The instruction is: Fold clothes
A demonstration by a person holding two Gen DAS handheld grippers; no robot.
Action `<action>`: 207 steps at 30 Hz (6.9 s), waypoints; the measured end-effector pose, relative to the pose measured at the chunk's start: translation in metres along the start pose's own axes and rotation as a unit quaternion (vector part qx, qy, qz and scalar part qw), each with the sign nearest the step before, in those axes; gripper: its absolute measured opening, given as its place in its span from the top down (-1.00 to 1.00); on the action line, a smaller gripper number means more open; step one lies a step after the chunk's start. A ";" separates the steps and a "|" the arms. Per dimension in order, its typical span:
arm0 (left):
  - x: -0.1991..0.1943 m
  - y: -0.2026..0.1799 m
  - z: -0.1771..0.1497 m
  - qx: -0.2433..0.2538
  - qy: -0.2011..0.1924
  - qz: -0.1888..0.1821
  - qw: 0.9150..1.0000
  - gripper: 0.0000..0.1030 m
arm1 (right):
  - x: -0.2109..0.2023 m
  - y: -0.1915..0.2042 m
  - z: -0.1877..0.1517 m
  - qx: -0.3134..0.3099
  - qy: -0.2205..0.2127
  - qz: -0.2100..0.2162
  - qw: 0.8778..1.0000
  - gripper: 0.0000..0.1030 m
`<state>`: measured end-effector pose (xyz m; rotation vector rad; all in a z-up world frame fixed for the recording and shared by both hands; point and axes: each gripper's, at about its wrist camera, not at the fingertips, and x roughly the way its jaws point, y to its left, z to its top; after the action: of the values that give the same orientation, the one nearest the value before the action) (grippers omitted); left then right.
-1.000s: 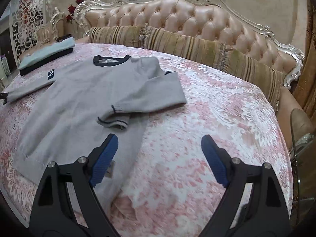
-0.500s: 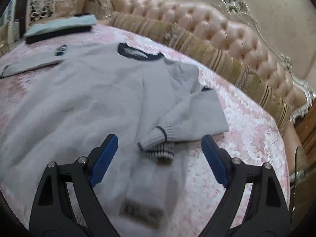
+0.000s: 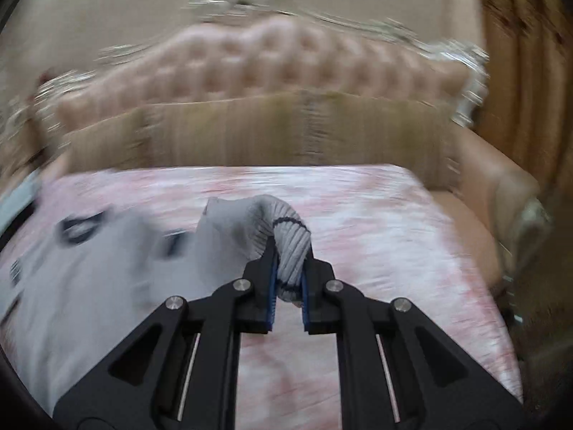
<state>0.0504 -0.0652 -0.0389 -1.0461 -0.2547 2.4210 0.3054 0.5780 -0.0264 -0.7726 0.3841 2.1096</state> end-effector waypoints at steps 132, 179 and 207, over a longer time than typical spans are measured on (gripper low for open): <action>0.279 -0.186 0.134 0.316 0.078 -0.065 0.943 0.44 | 0.131 0.222 0.040 -0.309 0.039 0.205 0.928 -0.26; 0.233 -0.163 0.024 0.325 0.049 0.136 0.935 0.42 | 0.093 0.201 -0.049 -0.234 0.077 0.152 0.957 -0.70; 0.229 -0.163 0.027 0.316 0.057 0.169 0.932 0.25 | 0.067 0.220 -0.061 -0.300 0.077 0.139 0.940 -0.74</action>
<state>-0.0451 0.1918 -0.1081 -0.9662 0.7589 2.4400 0.1232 0.4542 -0.1163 -1.3030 -0.0950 2.4725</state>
